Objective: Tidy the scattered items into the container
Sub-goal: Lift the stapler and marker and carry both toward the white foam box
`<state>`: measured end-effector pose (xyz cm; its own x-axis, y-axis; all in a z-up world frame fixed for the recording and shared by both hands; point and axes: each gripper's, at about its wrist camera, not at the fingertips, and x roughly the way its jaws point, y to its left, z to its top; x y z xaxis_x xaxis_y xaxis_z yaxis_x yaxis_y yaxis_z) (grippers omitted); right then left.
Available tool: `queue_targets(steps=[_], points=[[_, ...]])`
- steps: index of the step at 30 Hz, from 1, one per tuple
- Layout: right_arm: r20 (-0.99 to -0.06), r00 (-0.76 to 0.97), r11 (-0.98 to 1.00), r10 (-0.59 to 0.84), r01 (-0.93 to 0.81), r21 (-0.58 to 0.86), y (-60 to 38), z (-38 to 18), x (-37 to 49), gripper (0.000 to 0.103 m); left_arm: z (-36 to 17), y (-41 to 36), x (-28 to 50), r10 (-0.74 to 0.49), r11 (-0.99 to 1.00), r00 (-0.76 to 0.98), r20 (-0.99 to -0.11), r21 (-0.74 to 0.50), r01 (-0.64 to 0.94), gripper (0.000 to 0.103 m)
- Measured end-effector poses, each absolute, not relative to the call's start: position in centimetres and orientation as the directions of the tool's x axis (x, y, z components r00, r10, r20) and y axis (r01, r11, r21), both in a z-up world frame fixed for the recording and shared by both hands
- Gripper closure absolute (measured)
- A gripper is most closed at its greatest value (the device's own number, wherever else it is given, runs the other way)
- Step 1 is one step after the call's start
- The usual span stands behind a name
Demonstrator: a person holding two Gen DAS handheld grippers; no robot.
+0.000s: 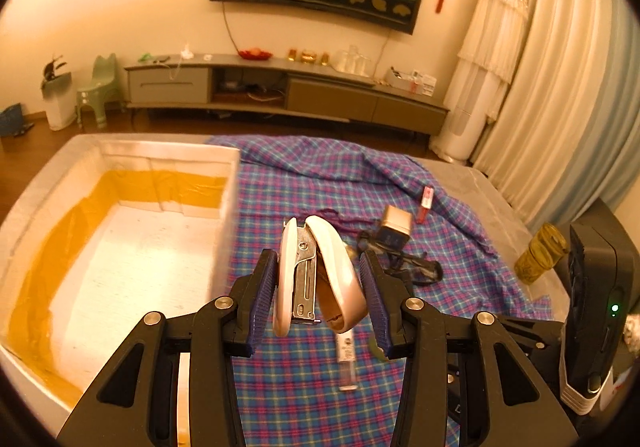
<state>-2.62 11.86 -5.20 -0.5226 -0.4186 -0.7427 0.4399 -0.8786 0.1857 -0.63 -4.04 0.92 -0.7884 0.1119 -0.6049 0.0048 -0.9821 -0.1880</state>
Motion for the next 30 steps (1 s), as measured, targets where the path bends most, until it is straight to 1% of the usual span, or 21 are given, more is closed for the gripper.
queue_targets(steps=[7, 18, 25, 30], points=[[-0.735, -0.523, -0.866, -0.432, 0.467, 0.177, 9.7, -4.5, -2.0, 0.088, 1.9, -6.7, 0.5, -0.01, -0.988, -0.799, -0.601, -0.116, 0.1, 0.058], [-0.714, -0.522, -0.837, -0.468, 0.522, 0.167, 5.1, -3.4, -0.6, 0.088, 2.6, -11.3, 2.1, -0.079, -0.975, -0.802, -0.592, -0.121, 0.185, 0.058], [-0.688, -0.529, -0.816, -0.496, 0.556, 0.161, 2.1, -1.8, 0.6, 0.088, 2.9, -13.6, 2.6, -0.174, -0.962, -0.792, -0.586, -0.07, 0.263, 0.058], [-0.678, -0.531, -0.801, -0.508, 0.582, 0.144, -0.3, -0.9, 1.0, 0.088, 2.9, -15.6, 2.7, -0.199, -0.95, -0.781, -0.591, -0.079, 0.302, 0.058]])
